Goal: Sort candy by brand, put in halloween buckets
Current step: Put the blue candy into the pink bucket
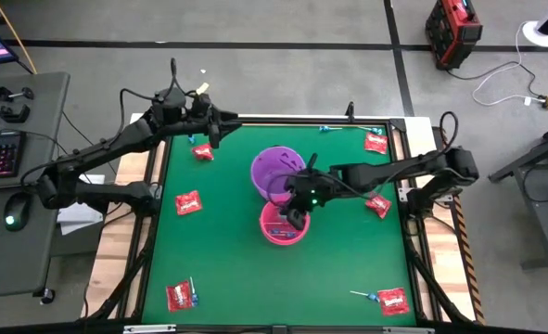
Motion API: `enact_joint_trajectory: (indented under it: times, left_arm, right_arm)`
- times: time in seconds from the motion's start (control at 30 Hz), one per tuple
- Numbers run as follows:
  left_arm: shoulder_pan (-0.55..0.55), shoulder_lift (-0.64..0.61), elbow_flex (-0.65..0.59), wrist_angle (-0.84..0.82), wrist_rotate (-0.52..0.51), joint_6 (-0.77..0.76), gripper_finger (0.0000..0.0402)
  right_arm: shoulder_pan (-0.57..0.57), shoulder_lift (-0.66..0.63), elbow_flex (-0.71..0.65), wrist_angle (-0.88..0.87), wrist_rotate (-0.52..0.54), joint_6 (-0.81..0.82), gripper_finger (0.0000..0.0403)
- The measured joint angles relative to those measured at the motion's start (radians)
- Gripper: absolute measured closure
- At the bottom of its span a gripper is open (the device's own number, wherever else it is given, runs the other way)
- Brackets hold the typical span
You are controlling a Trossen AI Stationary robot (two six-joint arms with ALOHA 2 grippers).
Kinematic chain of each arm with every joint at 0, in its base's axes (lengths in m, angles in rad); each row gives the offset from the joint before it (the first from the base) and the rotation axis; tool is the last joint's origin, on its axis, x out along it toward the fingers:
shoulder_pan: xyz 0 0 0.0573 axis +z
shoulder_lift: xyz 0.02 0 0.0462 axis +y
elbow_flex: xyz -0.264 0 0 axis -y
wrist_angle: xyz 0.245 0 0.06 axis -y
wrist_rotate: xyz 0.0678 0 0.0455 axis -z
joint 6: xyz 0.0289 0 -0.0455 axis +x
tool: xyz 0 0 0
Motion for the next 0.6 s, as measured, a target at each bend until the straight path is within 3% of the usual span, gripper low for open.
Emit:
enact_joint_trajectory:
  times: [0.17, 0.27, 0.47, 0.6]
  left_arm:
    - [0.000, -0.002, 0.000, -0.002, 0.000, 0.000, 0.0188]
    - [0.000, -0.002, 0.000, -0.003, 0.000, 0.011, 0.0188]
    - [0.000, -0.002, 0.000, -0.012, -0.001, 0.018, 0.0188]
    - [0.000, -0.002, 0.007, -0.070, -0.035, 0.021, 0.0188]
  right_arm:
    - [0.002, 0.015, 0.107, -0.162, 0.028, -0.082, 0.0202]
    - [-0.006, 0.012, 0.174, -0.282, 0.029, -0.090, 0.0164]
    - [-0.002, -0.028, 0.234, -0.588, 0.107, -0.071, 0.0152]
    - [0.029, -0.100, 0.134, -0.717, 0.112, 0.014, 0.0151]
